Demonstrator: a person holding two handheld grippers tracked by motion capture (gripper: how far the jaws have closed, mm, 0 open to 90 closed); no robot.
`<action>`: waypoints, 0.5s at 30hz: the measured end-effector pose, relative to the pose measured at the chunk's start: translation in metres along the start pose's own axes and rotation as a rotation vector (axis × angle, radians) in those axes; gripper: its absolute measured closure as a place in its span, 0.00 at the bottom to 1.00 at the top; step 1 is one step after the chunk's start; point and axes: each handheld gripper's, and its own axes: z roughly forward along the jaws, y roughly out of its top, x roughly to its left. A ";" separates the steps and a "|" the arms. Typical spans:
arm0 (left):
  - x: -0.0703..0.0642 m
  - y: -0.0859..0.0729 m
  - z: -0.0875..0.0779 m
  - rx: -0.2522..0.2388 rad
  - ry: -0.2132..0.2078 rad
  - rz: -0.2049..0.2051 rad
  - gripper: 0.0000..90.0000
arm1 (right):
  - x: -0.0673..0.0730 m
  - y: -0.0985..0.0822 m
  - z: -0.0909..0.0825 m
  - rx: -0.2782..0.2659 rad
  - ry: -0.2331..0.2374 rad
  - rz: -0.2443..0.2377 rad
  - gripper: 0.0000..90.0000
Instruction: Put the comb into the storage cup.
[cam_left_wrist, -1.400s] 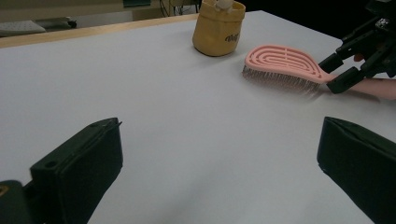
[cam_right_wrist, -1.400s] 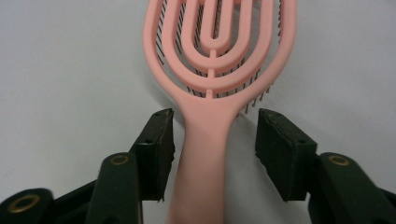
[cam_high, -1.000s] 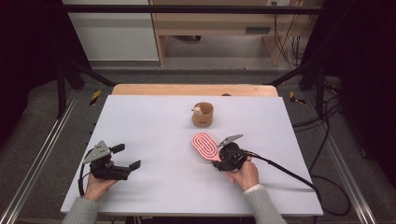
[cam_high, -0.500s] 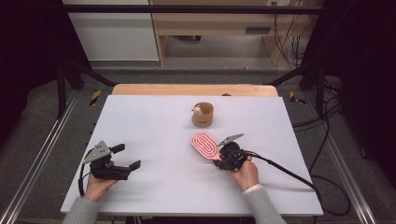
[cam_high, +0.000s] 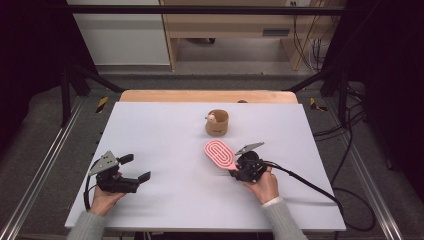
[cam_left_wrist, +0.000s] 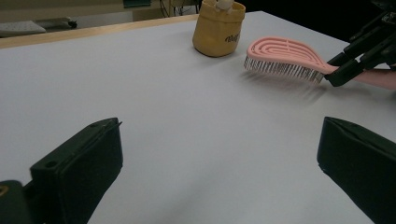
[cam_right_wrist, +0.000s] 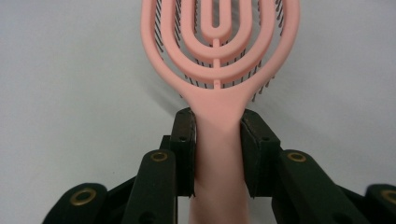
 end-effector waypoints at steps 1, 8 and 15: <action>0.000 0.000 0.000 0.000 0.000 0.000 0.00 | 0.000 0.000 -0.001 -0.005 0.001 0.002 0.77; 0.000 0.000 0.000 -0.001 0.000 -0.003 0.00 | 0.000 0.001 -0.008 -0.035 0.008 -0.006 0.77; -0.001 0.001 0.000 -0.001 -0.002 -0.007 0.00 | 0.001 0.002 -0.016 -0.064 0.018 -0.019 0.78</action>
